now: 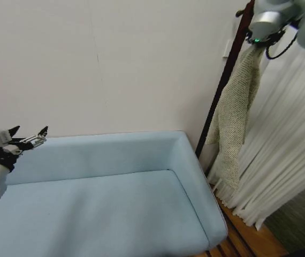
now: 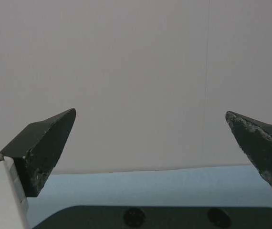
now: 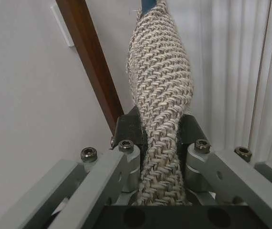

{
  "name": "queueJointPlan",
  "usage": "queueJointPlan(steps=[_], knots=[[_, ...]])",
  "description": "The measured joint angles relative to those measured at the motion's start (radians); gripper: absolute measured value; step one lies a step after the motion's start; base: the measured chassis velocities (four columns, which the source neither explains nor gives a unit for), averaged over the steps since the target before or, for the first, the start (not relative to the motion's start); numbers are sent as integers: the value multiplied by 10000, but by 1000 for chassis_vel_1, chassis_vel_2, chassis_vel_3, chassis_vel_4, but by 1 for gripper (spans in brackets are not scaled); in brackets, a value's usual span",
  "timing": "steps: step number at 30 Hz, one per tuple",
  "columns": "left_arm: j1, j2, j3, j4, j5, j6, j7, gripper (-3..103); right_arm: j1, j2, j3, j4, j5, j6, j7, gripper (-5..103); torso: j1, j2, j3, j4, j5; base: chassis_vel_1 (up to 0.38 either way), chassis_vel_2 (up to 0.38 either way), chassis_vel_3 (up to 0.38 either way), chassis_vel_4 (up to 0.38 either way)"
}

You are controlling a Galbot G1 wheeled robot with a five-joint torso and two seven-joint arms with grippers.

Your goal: Pick up the clothes from the sofa and hang them on the clothes hanger.

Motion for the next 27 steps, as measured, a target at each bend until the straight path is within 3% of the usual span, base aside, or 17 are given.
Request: queueJointPlan(steps=[14, 27], knots=[[352, -594, -278, -106, 184, -92, 424, 100, -526, 325, -55, -1769, -820, -428, -678, 10, -1, 1, -1, 0, 3, 0, 0, 0, 0], [465, -746, 80, -415, 140, -88, 289, 100, -1131, 293, 224, -2392, -1808, -594, -1147, 10, -2, 0, -1, 3, 1, 0, 0, 0, 0]])
